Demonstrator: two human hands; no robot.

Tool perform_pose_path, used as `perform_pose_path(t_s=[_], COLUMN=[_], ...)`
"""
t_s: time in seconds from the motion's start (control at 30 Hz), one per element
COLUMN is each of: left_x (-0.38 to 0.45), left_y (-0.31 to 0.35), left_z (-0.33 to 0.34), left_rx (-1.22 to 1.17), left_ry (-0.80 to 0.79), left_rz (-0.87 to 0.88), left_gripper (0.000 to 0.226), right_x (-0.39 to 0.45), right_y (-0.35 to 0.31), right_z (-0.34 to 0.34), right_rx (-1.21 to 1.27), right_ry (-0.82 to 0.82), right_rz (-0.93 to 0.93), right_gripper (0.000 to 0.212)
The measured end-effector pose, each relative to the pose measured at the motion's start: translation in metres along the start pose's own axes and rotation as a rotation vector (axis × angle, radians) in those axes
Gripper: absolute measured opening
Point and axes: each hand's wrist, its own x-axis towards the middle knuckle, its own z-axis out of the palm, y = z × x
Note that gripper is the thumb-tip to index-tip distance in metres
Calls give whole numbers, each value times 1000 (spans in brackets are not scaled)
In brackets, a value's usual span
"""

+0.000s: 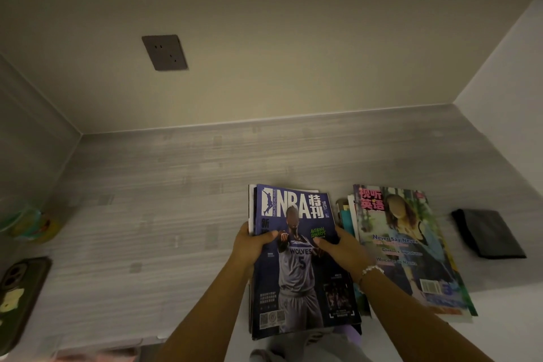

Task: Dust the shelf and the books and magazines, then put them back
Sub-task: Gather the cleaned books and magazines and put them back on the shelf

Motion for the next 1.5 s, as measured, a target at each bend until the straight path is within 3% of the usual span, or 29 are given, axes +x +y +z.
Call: perform_pose_path(t_s=[0.23,0.4,0.53,0.73,0.9,1.07,1.27,1.4,1.5], left_x=[-27,-41,-48,-46,-44,-44,-55,-57,-58], left_y=[9,17,33,72,83,76,107,120,119], left_z=[-21,-38,-48,-56,-57,-61,-64,-64,-56], left_rx=[-84,-109,-90,12,61,42,28,25,-3], left_ry=[-143,-158,-119,-41,-18,-29,-74,-87,-91], left_rz=[53,85,188,374,404,386,441,472,434], left_gripper=[43,43,36,39,40,36,30,56,61], right_x=[1,0,-3,-16,-19,-20,-36,-41,-41], right_y=[-8,-21,-40,-87,-101,-97,-128,-139,-141], right_z=[-4,-2,1,-8,-13,-14,-30,-34,-28], right_rx=[219,400,396,359,232,116,299,387,459], right_ry=[27,-49,19,110,159,112,30,-36,-73], right_rz=[-75,-38,-130,-364,-478,-486,-514,-499,-471], right_gripper=[43,32,45,40,45,50,35,34,36])
